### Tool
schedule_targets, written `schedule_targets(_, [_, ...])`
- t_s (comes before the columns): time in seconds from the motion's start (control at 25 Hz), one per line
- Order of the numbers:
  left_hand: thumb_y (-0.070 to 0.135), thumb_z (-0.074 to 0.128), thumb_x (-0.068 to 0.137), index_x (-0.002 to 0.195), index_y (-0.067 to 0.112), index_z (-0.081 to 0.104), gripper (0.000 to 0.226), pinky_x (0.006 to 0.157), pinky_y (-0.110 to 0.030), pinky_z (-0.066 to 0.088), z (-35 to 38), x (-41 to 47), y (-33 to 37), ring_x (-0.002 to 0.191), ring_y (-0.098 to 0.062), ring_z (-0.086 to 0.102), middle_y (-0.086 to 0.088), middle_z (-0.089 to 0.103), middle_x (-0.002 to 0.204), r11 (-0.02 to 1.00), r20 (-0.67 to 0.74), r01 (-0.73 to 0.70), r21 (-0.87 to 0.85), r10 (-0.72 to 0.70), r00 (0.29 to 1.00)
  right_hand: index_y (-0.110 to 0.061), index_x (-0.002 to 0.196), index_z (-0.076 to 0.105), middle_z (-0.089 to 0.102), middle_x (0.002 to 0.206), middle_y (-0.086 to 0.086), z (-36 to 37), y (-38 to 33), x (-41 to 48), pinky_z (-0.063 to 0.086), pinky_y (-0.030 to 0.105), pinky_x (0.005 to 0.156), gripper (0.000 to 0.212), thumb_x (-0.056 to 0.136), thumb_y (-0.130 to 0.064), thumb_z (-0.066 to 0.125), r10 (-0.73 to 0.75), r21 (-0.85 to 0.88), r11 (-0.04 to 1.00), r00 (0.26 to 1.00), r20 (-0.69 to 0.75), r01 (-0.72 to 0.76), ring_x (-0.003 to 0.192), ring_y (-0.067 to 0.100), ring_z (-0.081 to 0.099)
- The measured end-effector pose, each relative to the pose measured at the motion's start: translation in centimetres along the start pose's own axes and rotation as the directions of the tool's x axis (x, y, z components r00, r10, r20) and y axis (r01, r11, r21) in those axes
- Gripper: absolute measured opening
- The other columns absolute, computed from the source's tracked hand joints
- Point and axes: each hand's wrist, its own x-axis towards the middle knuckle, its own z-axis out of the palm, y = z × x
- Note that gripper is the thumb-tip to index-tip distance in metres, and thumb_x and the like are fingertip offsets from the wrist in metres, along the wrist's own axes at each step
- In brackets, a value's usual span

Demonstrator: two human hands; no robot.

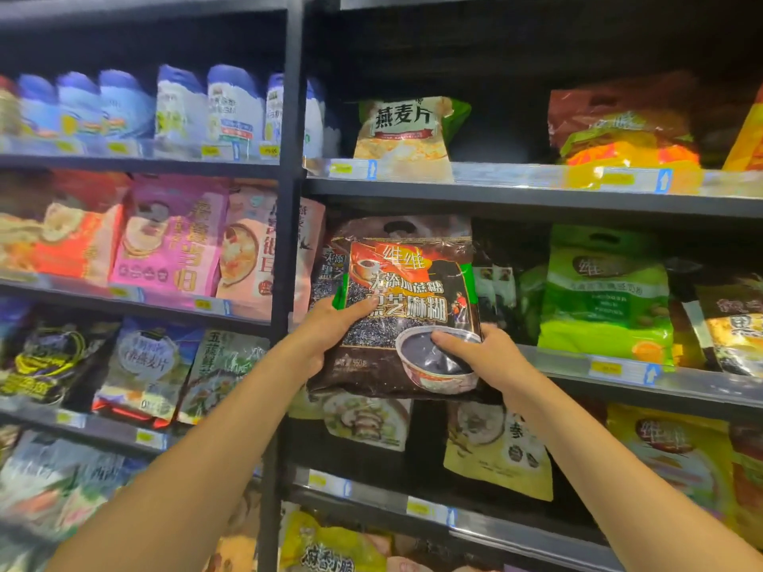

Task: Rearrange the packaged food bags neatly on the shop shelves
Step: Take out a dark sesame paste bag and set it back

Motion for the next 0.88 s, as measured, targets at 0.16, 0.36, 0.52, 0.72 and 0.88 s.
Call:
schedule_targets(0.16, [0.047, 0.085, 0.081, 0.117, 0.015, 0.071, 0.05, 0.093, -0.046, 0.061, -4.9, 4.7, 2.8, 0.092, -0.03, 0.079, -0.009, 0.082, 0.099, 0.999, 0.055, 0.002, 0.04, -0.004, 0.998, -0.02, 0.102, 0.077, 0.082, 0.1, -0.003, 2.8, -2.5, 5.6, 0.056, 0.033, 0.092, 0.036, 0.08, -0.048, 0.084, 0.037, -0.031, 0.999, 0.999, 0.034, -0.036, 0.099, 0.017, 0.075])
schedule_targets(0.36, [0.024, 0.085, 0.084, 0.107, 0.011, 0.067, 0.032, 0.069, -0.036, 0.063, -8.2, 9.2, 4.8, 0.074, -0.022, 0.078, -0.008, 0.081, 0.088, 0.99, 0.144, -0.062, 0.127, 0.044, 0.989, -0.017, 0.1, 0.071, 0.077, 0.104, -0.001, 4.7, -3.6, 11.6, 0.05, 0.038, 0.099, 0.057, 0.07, -0.064, 0.085, 0.112, -0.038, 0.993, 0.994, -0.012, -0.112, 0.104, 0.02, 0.069])
schedule_targets(0.52, [0.018, 0.084, 0.085, 0.107, 0.02, 0.058, 0.034, 0.094, -0.047, 0.06, -9.0, 12.7, 4.5, 0.101, -0.028, 0.074, -0.012, 0.075, 0.114, 0.969, 0.136, -0.093, 0.227, 0.063, 0.989, -0.016, 0.118, 0.071, 0.079, 0.11, 0.001, 6.0, -3.7, 15.2, 0.055, 0.041, 0.097, 0.078, 0.062, -0.069, 0.086, 0.095, -0.077, 0.992, 0.995, -0.043, -0.098, 0.103, 0.022, 0.073])
schedule_targets(0.72, [0.008, 0.082, 0.086, 0.13, 0.013, 0.048, 0.056, 0.1, -0.048, 0.057, -8.2, 15.9, 2.0, 0.109, -0.028, 0.069, -0.011, 0.069, 0.124, 0.968, 0.04, -0.089, 0.236, 0.082, 0.996, -0.019, 0.122, 0.066, 0.076, 0.118, 0.003, 7.3, -2.1, 18.1, 0.053, 0.045, 0.102, 0.093, 0.051, -0.073, 0.09, 0.145, -0.094, 0.985, 0.989, -0.034, -0.148, 0.108, 0.024, 0.071])
schedule_targets(0.88, [0.007, 0.077, 0.091, 0.14, 0.009, 0.039, 0.062, 0.097, -0.04, 0.052, -7.4, 17.7, -0.5, 0.115, -0.025, 0.059, -0.006, 0.059, 0.132, 0.891, -0.032, -0.09, 0.445, 0.116, 0.993, -0.021, 0.098, 0.068, 0.075, 0.109, 0.004, 8.8, -1.0, 19.3, 0.052, 0.032, 0.084, 0.033, 0.08, -0.04, 0.087, 0.13, -0.114, 0.985, 0.992, 0.006, -0.128, 0.089, 0.015, 0.067])
